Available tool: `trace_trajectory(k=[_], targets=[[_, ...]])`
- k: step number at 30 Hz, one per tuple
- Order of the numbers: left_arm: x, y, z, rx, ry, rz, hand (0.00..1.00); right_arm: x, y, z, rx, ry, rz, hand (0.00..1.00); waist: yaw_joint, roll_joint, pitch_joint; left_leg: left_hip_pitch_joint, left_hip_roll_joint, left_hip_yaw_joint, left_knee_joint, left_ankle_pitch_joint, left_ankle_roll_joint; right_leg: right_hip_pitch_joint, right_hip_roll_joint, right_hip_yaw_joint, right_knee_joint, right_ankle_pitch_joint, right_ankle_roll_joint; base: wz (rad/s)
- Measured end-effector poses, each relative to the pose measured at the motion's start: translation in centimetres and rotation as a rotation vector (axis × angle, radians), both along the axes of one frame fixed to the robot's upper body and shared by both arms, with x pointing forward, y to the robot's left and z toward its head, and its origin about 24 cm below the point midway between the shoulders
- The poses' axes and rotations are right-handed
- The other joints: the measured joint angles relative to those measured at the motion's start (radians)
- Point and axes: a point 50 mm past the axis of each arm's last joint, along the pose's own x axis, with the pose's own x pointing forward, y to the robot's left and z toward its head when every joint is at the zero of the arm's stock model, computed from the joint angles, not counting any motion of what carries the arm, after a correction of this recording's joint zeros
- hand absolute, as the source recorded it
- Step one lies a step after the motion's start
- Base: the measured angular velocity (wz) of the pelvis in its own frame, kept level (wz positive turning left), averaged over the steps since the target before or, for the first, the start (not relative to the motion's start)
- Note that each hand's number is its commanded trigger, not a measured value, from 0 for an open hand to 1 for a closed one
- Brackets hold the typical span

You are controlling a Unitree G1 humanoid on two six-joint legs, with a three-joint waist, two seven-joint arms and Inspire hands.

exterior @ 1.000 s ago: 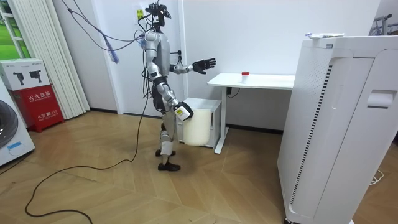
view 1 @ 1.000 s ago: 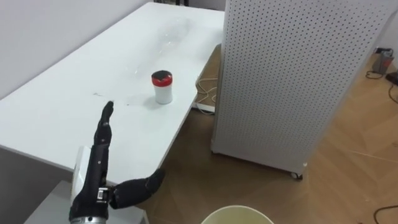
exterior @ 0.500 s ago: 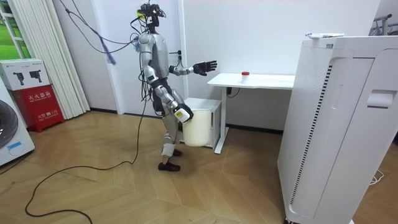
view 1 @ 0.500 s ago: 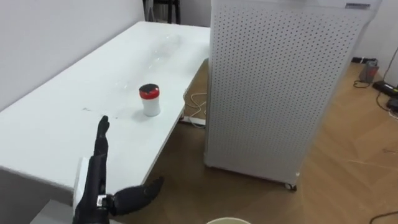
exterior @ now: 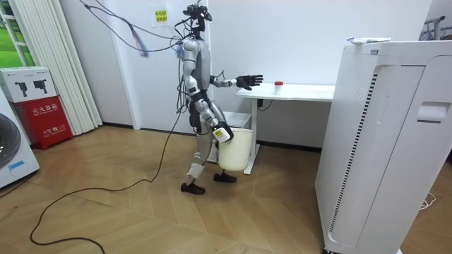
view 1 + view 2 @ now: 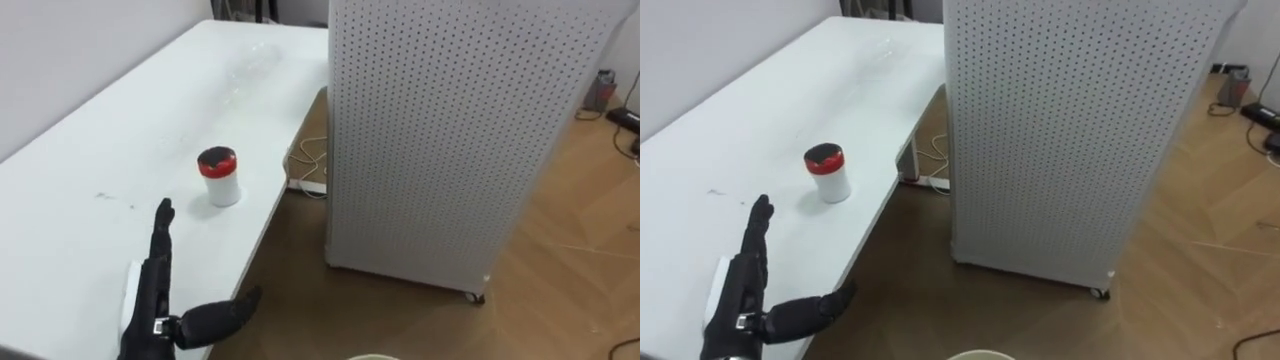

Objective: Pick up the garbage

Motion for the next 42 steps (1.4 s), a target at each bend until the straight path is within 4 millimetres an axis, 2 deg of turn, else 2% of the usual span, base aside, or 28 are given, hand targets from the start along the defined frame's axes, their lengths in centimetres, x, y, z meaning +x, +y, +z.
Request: trace_trajectory(k=[1,2,3,4,5,6,7,8,9,10,12,14,15,16,17,18,19,22,26,31,35,42], targets=[[0.1,0.0,0.1,0.002,-0.002,-0.006,0.0,0.2,0.1,0.1,0.0,-0.008,0.005,1.0,0.003,-0.007,-0.0017,0.004,0.0,0.024,0.024,-0.036,0.008,0.006,-0.008,-0.001,0.026,-0.011,0.013,0.05],[0.1,-0.1,0.1,0.005,-0.004,-0.007,0.0,0.4,0.2,0.2,0.0,-0.017,0.007,1.0,0.003,-0.008,-0.001,0.004,0.0,0.032,0.035,-0.052,0.013,0.0,-0.013,-0.005,0.057,-0.014,0.02,0.1],[0.2,-0.1,0.2,0.004,-0.006,-0.009,0.0,0.7,0.3,0.4,0.0,-0.031,0.009,1.0,0.001,-0.01,-0.0007,0.012,-0.001,0.042,0.055,-0.082,0.023,-0.035,-0.032,-0.031,0.173,-0.018,0.032,0.18],[0.3,-0.1,0.3,0.002,-0.011,-0.009,0.0,1.0,0.4,0.6,0.001,-0.048,0.02,1.0,0.001,-0.015,0.0013,0.021,-0.011,0.044,0.071,-0.107,0.031,-0.085,-0.066,-0.066,0.324,0.001,0.066,0.21],[0.3,-0.1,0.3,0.002,-0.011,-0.009,0.0,1.2,0.4,0.7,0.0,-0.055,0.024,1.0,0.001,-0.018,0.0002,0.028,-0.018,0.044,0.076,-0.118,0.036,-0.113,-0.085,-0.078,0.394,0.022,0.088,0.29],[0.3,-0.2,0.3,0.003,-0.011,-0.012,0.0,1.5,0.4,0.8,-0.003,-0.063,0.029,1.0,-0.003,-0.016,-0.0007,0.05,-0.025,0.044,0.083,-0.137,0.045,-0.151,-0.114,-0.097,0.507,0.083,0.106,0.27],[0.3,-0.3,0.3,0.003,-0.013,-0.015,0.0,1.6,0.4,0.8,-0.004,-0.065,0.03,1.0,-0.003,-0.013,-0.0013,0.062,-0.026,0.041,0.083,-0.145,0.049,-0.163,-0.121,-0.104,0.547,0.121,0.106,0.36],[0.4,-0.4,0.3,0.003,-0.015,-0.018,0.0,1.7,0.3,0.9,-0.007,-0.069,0.031,1.0,-0.002,0.0,0.0006,0.09,-0.025,0.022,0.074,-0.159,0.053,-0.183,-0.129,-0.119,0.597,0.195,0.115,0.23],[0.5,-0.3,0.4,0.005,-0.02,-0.013,0.0,1.8,0.3,0.9,-0.007,-0.073,0.03,1.0,0.003,0.009,-0.0005,0.11,-0.026,0.002,0.056,-0.163,0.054,-0.199,-0.139,-0.13,0.619,0.195,0.119,0.27],[0.5,-0.1,0.5,0.006,-0.026,0.001,0.0,2.1,0.3,1.0,-0.004,-0.082,0.031,1.0,0.003,0.02,0.0024,0.128,-0.025,-0.014,0.038,-0.164,0.054,-0.229,-0.15,-0.136,0.623,0.158,0.115,0.17],[0.5,0.1,0.6,0.008,-0.031,0.018,0.0,2.0,0.3,1.0,0.007,-0.083,0.028,1.0,0.003,0.032,0.0066,0.15,-0.015,-0.031,0.016,-0.164,0.054,-0.291,-0.15,-0.114,0.572,0.119,0.111,0.28],[0.6,0.3,0.7,0.014,-0.036,0.021,0.0,1.8,0.5,0.9,0.009,-0.075,0.041,1.0,0.0,0.031,0.0065,0.167,-0.014,-0.056,-0.006,-0.163,0.05,-0.328,-0.15,-0.106,0.434,0.112,0.111,0.39],[0.6,0.3,0.6,0.015,-0.031,0.02,0.0,1.7,0.5,0.8,0.007,-0.068,0.042,1.0,-0.001,0.03,0.0078,0.184,-0.012,-0.071,-0.018,-0.163,0.044,-0.328,-0.151,-0.096,0.309,0.115,0.111,0.36],[0.6,0.2,0.5,0.015,-0.027,0.018,0.0,1.5,0.5,0.7,0.004,-0.061,0.046,1.0,0.001,0.024,0.0067,0.202,-0.011,-0.082,-0.028,-0.168,0.036,-0.315,-0.144,-0.087,0.167,0.148,0.116,0.31],[0.6,0.2,0.5,0.015,-0.027,0.018,0.0,1.5,0.5,0.7,0.004,-0.059,0.049,1.0,0.002,0.02,0.0086,0.209,-0.012,-0.087,-0.028,-0.173,0.03,-0.307,-0.138,-0.084,0.099,0.194,0.121,0.36],[0.5,0.2,0.1,0.013,-0.012,0.02,0.0,1.1,0.4,0.5,0.0,-0.043,0.052,1.0,0.0,0.025,0.0023,0.219,-0.004,-0.112,-0.028,-0.182,0.019,-0.278,-0.117,-0.083,0.063,0.252,0.12,0.31],[0.5,0.3,0.1,0.016,-0.01,0.022,0.0,0.9,0.4,0.4,-0.001,-0.034,0.055,1.0,0.002,0.031,0.0023,0.234,0.014,-0.129,-0.04,-0.188,0.005,-0.244,-0.092,-0.102,0.023,0.259,0.11,0.31],[0.4,0.5,0.1,0.018,-0.019,0.054,0.0,1.0,0.5,0.4,0.003,-0.037,0.063,1.0,0.002,0.02,0.0032,0.249,0.04,-0.153,-0.073,-0.187,-0.014,-0.207,-0.062,-0.132,-0.036,0.268,0.097,0.18],[0.4,0.5,0.1,0.017,-0.018,0.055,0.0,1.3,0.4,0.6,-0.007,-0.044,0.084,1.0,0.005,0.009,0.0024,0.259,0.051,-0.155,-0.104,-0.182,-0.023,-0.2,-0.051,-0.137,-0.058,0.269,0.095,0.02],[0.3,0.6,-0.1,0.019,-0.009,0.053,0.0,1.4,0.7,0.6,0.013,-0.051,0.107,1.0,0.023,-0.019,0.0082,0.298,0.056,-0.153,-0.135,-0.18,-0.025,-0.153,-0.042,-0.14,-0.107,0.27,0.094,-0.01],[0.2,0.6,-0.1,0.021,-0.004,0.05,0.0,1.7,0.8,0.7,0.018,-0.061,0.113,1.0,0.027,-0.023,0.0076,0.297,0.056,-0.159,-0.144,-0.18,-0.025,-0.145,-0.039,-0.141,-0.13,0.278,0.096,0.02],[0.1,0.0,-0.3,0.021,0.01,0.008,0.0,2.0,1.1,0.9,0.039,-0.074,0.138,1.0,0.026,-0.015,0.0055,0.3,0.057,-0.175,-0.16,-0.18,-0.025,-0.129,-0.033,-0.151,-0.157,0.28,0.098,0.06]])
